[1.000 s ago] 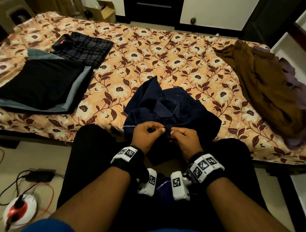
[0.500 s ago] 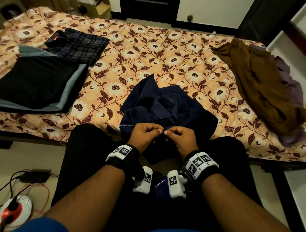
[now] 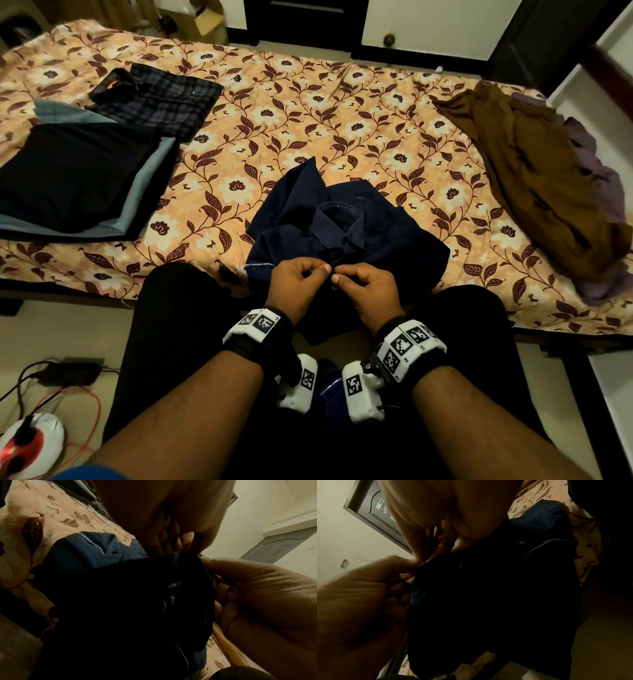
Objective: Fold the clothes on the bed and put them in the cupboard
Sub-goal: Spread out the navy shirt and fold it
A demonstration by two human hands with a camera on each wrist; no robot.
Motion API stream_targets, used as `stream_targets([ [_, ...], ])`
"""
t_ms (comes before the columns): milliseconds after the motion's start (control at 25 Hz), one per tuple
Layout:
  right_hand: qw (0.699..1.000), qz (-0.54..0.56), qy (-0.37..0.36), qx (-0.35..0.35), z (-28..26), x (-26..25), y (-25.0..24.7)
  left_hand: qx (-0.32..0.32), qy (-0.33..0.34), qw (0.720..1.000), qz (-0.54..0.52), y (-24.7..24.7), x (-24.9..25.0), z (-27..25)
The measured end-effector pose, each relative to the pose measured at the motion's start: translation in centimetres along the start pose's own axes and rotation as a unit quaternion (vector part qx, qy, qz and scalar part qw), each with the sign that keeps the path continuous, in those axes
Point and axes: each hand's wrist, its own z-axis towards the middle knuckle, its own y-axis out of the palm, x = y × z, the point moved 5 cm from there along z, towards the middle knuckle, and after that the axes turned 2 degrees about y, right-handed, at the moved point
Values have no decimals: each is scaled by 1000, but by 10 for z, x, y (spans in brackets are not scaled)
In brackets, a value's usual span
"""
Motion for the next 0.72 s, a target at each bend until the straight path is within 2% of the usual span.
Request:
stream_targets([
  [120,999,37,20,1,-1,-3,0,-11,0,1000,-2,3,0,0],
  [240,998,51,41,10,0,-2,-1,-22,-45,995,-87,5,2,1],
  [360,995,84,47,-28,0,-8,1,-41,-77,985,-149,5,3,2],
  [440,999,22,14,-39,5,-15,1,-43,-50,993,-96,5,6,3],
  [520,998,-45,-7,-35,11,-20,4,-7,-24,999,-31,5,7,5],
  [600,997,-61,10,-43,16,-25,14,35,-18,999,-16,0,11,5],
  [640,998,-45,26,-44,21,-29,17,31,-23,999,-33,-1,11,7],
  [720,999,-2,41,-20,31,-42,12,-40,-41,995,-88,-1,8,8],
])
